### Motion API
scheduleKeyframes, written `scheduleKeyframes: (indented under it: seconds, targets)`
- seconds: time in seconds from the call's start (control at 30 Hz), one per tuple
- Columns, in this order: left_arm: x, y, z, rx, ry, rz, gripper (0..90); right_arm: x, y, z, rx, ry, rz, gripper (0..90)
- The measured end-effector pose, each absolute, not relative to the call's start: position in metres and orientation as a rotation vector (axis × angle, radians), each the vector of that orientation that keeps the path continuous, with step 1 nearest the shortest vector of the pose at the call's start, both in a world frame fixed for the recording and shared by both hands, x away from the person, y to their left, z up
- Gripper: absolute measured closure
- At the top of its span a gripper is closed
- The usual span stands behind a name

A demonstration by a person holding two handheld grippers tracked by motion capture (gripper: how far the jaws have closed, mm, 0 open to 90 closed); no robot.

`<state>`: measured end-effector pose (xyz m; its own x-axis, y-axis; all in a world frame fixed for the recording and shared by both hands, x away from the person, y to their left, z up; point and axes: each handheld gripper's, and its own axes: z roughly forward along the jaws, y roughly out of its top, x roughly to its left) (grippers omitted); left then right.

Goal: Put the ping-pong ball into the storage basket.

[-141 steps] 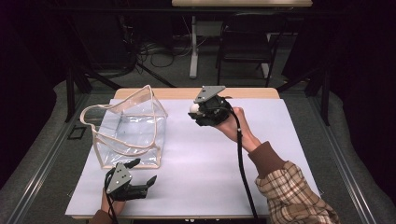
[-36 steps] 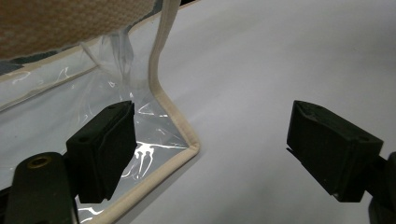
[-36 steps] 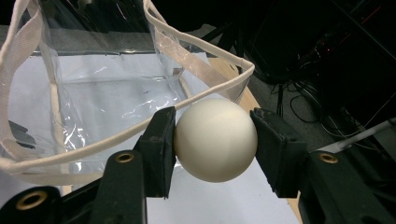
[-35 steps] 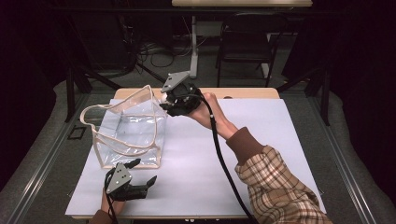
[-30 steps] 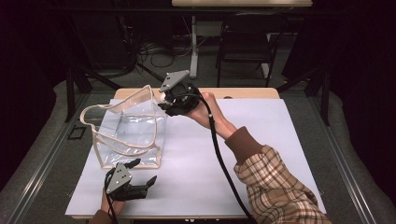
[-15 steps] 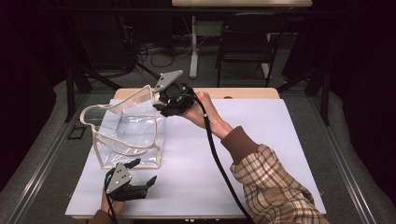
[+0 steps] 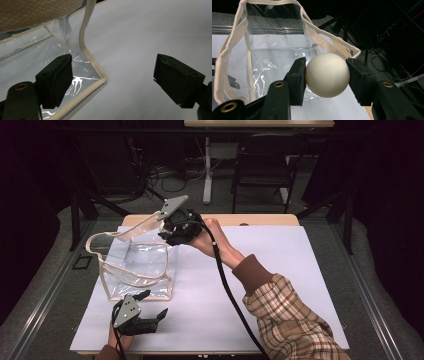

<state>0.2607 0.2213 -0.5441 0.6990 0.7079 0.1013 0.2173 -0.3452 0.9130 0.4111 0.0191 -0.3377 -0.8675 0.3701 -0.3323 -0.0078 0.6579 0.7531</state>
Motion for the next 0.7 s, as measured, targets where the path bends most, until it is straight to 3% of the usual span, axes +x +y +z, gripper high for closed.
scheduleKeyframes:
  seconds: [0.7]
  targets:
    - [0.261, 0.221, -0.544, 1.897, 0.717, 0.609, 15.9, 0.410, 0.043, -0.344, 0.239, 2.451, 1.066, 51.1]
